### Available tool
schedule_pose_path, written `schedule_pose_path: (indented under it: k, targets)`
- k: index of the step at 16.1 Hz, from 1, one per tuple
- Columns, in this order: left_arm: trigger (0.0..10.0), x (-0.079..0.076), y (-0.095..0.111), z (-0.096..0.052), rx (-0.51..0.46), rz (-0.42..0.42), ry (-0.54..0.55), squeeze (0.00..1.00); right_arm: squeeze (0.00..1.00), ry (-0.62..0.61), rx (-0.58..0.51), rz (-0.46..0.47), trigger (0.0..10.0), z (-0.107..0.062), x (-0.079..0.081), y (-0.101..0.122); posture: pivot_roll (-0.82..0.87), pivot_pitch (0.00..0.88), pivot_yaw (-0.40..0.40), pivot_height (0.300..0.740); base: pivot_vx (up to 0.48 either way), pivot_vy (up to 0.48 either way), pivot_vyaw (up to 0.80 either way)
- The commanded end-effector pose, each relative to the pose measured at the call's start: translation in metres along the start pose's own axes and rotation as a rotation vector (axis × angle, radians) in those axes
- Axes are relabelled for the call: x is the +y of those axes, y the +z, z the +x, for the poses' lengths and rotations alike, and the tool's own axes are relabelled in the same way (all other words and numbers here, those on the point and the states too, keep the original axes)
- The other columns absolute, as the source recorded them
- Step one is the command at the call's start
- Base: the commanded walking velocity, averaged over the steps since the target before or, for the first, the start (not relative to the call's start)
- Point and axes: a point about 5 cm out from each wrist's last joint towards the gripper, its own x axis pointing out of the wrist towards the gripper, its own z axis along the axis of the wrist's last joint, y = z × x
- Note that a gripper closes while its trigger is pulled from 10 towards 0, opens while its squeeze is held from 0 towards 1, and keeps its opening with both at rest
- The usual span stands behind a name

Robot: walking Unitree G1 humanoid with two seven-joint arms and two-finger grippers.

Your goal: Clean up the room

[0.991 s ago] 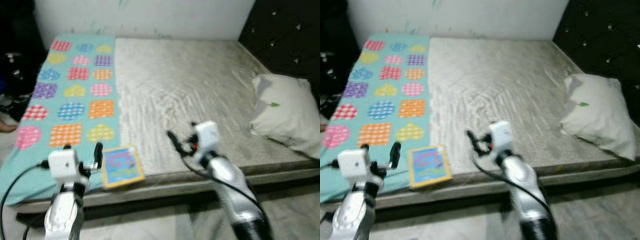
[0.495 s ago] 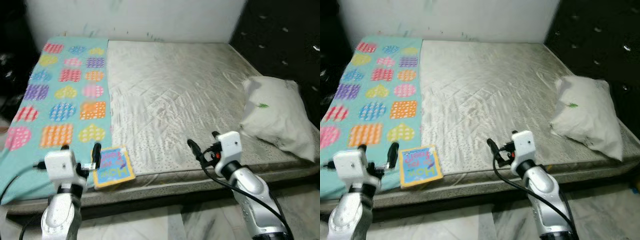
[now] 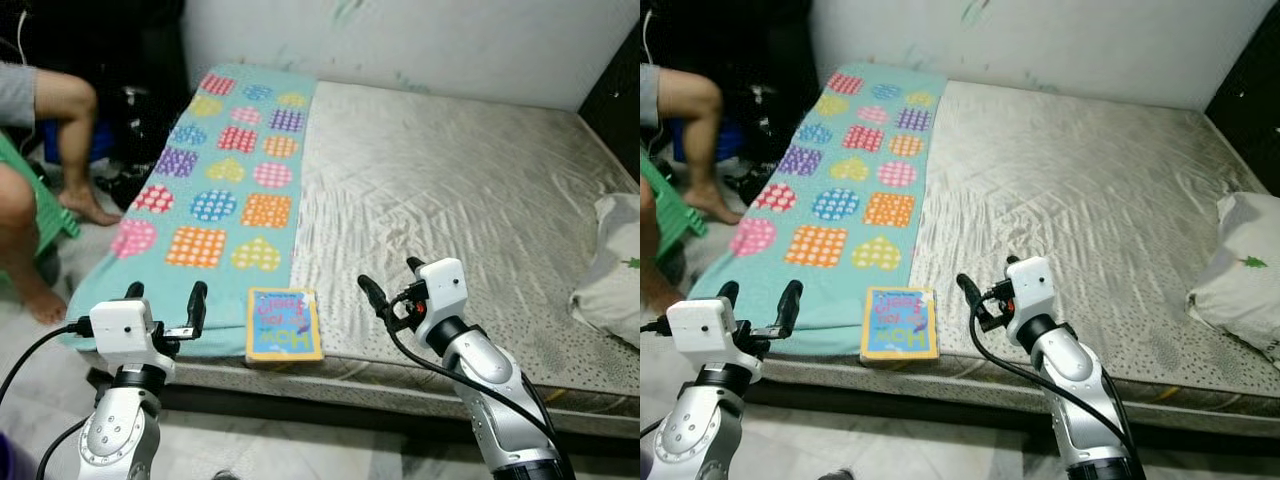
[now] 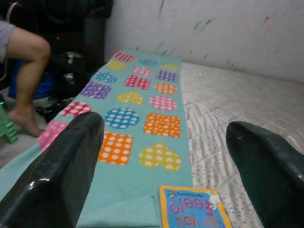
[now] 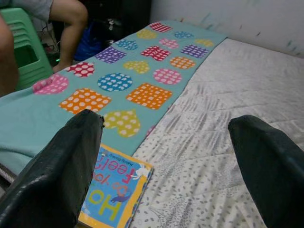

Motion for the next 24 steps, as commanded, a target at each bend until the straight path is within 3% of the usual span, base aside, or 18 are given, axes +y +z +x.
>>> schedule_pose_path:
  k: [1,13,18,20,24]
  targets:
    - [10.0,-0.004,0.002,-0.001,-0.012,0.000,-0.023,0.00,0.00,-0.011,-0.011,-0.004,10.0,-0.001,-0.002,0.004,0.04,0.086,-0.098,0.740,0.285,0.000,0.00]
    - [10.0,-0.007,0.001,0.001,-0.013,-0.001,-0.034,0.00,0.00,0.015,-0.006,0.003,10.0,0.004,0.004,0.002,0.04,0.077,-0.115,0.740,0.314,0.000,0.00]
    - [10.0,-0.008,0.004,0.020,-0.047,-0.026,0.012,0.00,0.00,0.032,0.001,-0.021,10.0,0.018,-0.002,0.002,0.04,0.007,-0.140,0.740,0.064,0.000,0.00]
    - [10.0,-0.009,0.012,0.035,-0.082,-0.008,0.008,0.00,0.00,0.037,-0.006,-0.043,10.0,0.027,-0.004,0.005,0.04,0.000,-0.153,0.740,0.000,0.000,0.00]
    - [10.0,-0.005,0.024,0.055,-0.147,-0.010,0.037,0.00,0.00,0.081,-0.024,-0.070,10.0,0.043,0.003,0.009,0.04,0.000,-0.190,0.740,0.000,0.000,0.00]
